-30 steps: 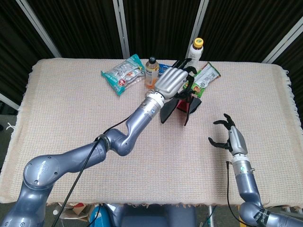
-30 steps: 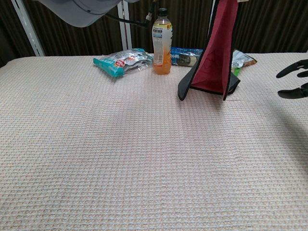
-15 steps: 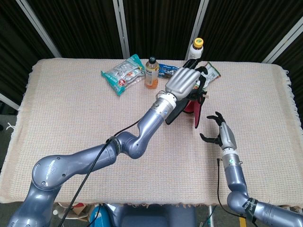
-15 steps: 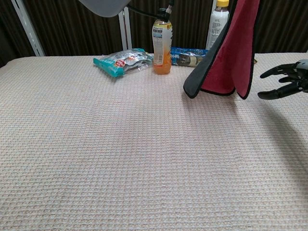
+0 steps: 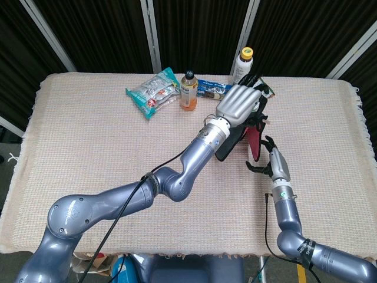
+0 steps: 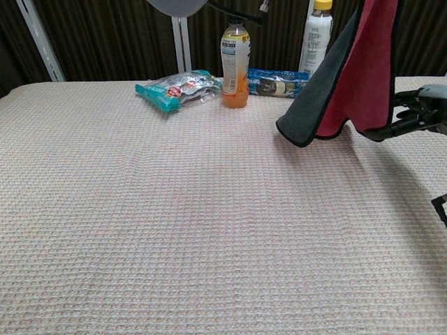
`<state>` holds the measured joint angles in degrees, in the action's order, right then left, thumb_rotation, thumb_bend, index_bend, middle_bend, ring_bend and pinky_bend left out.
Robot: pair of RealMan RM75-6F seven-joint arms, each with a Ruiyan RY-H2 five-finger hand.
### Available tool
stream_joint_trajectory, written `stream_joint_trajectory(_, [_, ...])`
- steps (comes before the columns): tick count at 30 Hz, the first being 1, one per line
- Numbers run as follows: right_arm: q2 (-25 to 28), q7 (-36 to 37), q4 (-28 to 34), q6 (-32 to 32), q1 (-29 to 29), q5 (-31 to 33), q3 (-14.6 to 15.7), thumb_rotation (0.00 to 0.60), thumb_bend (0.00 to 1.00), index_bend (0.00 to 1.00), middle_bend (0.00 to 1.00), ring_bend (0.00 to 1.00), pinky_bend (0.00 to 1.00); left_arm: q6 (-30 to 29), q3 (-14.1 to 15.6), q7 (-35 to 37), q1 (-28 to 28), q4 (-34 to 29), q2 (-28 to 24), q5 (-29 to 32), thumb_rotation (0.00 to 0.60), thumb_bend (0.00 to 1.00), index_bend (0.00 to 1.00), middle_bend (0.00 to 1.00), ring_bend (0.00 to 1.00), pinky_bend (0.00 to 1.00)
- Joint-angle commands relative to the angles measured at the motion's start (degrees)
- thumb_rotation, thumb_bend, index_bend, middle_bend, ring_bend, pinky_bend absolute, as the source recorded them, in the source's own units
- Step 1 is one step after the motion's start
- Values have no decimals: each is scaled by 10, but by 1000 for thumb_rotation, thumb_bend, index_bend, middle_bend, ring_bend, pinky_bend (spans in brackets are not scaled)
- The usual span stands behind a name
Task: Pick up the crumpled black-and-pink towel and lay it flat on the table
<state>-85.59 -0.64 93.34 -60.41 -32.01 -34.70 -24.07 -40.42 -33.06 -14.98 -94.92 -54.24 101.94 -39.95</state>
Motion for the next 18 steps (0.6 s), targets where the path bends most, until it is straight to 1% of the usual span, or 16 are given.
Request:
stream_joint_trajectory(1, [-2, 1, -4, 0, -1, 2, -1, 600, 263, 245, 64, 19, 112, -3, 1, -3, 0, -3, -2, 4, 600, 514, 602, 245, 0, 53])
stream_joint_trajectory(4, [-7, 0, -12, -2, -3, 7, -2, 600, 263, 259, 65, 31, 112, -5, 2, -4, 1, -7, -3, 7, 600, 517, 602, 245, 0, 53])
stream_joint_trajectory(7, [-14, -6, -27, -6, -8, 12, -4, 600, 263, 332, 82, 54, 112, -7, 5, -5, 3, -13, -5, 6, 600, 522, 602, 245, 0, 53])
stream_joint_trajectory(11, [-25, -10, -49, -8, -13, 23, -7, 600, 262, 449, 146, 83, 111, -10, 8, -4, 6, -18, -8, 4, 600, 523, 605, 244, 0, 53])
stream_joint_trajectory(13, [-29, -9, -56, -10, -14, 26, -9, 600, 262, 492, 174, 94, 112, -10, 8, -3, 7, -20, -10, 4, 600, 522, 606, 244, 0, 53])
stream_joint_trajectory(18, [-36, -9, -65, -14, -14, 26, -11, 600, 280, 555, 216, 114, 120, -12, 10, -1, 10, -24, -15, 4, 600, 523, 606, 245, 0, 53])
